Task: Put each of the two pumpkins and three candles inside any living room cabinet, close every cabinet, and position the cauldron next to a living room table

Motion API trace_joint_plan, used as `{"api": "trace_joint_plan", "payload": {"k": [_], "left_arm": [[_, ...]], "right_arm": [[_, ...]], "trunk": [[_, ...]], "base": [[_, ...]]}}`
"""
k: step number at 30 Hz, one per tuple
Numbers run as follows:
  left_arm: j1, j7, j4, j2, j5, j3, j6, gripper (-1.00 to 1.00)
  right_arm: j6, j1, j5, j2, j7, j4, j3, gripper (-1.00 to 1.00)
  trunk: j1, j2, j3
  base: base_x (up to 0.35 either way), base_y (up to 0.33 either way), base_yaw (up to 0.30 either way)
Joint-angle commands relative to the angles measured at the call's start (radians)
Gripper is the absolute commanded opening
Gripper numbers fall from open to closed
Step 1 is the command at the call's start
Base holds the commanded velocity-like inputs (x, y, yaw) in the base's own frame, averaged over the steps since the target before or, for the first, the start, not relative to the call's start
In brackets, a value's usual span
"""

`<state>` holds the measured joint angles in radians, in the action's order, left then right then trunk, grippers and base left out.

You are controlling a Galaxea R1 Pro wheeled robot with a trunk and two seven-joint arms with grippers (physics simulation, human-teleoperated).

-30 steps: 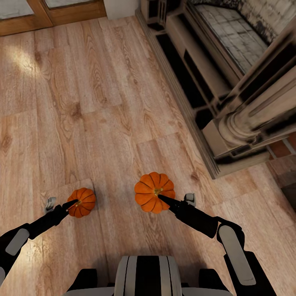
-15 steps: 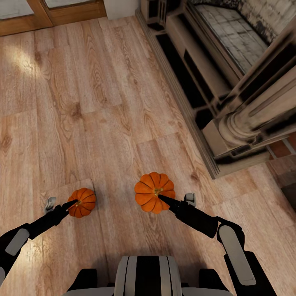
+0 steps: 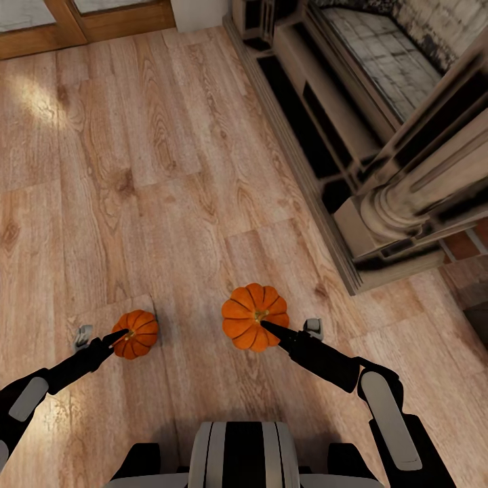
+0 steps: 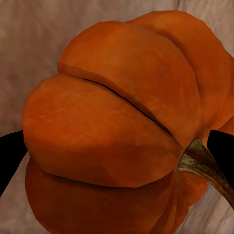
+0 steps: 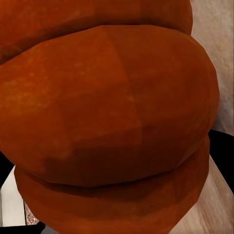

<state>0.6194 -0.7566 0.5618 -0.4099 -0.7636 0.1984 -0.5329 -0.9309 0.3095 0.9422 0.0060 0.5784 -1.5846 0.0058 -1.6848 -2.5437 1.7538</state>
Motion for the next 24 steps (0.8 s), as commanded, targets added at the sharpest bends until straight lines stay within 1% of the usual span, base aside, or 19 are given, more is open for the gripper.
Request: {"api": "trace_joint_plan", "payload": {"k": [1,19,24], "left_arm": [[0.000,-0.001,0.000,0.000,-0.005,0.002,-0.007,-1.00],[0.000,-0.002,0.000,-0.001,-0.005,0.001,-0.008,-1.00],[0.000,-0.002,0.000,-0.001,-0.005,0.001,-0.009,-1.00]], "right_arm": [[-0.005,0.000,-0.001,0.000,0.008,0.000,-0.002,-1.00],[-0.006,0.000,-0.002,0.000,0.017,0.000,-0.003,-1.00],[-0.006,0.000,-0.002,0.000,0.017,0.000,-0.003,-1.00]], "trunk": [[0.000,0.000,0.000],[0.000,0.000,0.000],[0.002,0.001,-0.019]], "base": [[0.000,0.000,0.000],[0.000,0.000,0.000],[0.000,0.000,0.000]]}}
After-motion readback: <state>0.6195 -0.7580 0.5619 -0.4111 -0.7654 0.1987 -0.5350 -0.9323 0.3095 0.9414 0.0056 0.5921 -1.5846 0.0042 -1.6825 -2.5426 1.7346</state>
